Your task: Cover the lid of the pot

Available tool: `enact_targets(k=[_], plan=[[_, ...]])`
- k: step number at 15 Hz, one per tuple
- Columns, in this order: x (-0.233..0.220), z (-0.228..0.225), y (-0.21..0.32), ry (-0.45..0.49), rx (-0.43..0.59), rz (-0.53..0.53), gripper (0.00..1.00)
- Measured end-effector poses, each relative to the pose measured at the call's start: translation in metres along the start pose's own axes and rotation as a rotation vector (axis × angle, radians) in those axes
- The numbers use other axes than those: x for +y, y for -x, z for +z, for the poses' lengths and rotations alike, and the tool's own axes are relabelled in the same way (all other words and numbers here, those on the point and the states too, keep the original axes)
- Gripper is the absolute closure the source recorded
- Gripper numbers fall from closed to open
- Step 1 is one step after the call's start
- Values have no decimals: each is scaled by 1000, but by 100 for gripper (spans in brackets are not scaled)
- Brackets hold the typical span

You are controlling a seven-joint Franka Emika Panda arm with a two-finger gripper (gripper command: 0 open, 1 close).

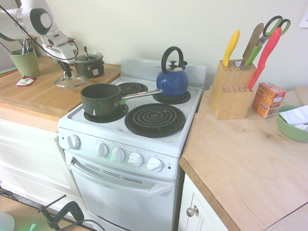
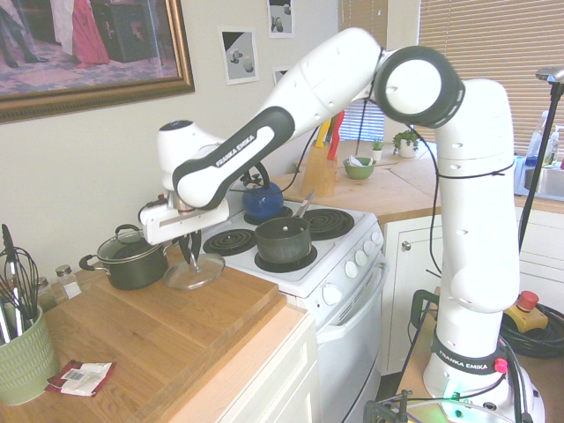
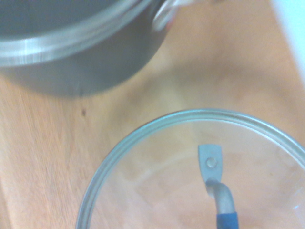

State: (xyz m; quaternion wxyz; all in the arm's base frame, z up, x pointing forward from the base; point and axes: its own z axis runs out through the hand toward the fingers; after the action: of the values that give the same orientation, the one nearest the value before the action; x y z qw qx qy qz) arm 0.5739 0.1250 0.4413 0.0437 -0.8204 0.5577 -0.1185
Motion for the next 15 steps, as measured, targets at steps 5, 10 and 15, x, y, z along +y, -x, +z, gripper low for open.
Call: enact_targets(k=[5,10,15], plan=[[40,-71,-62,-80,25,108,100],[93,-65,-119,-32,32,222,100],[162,-41,-158,0,16,309,100]])
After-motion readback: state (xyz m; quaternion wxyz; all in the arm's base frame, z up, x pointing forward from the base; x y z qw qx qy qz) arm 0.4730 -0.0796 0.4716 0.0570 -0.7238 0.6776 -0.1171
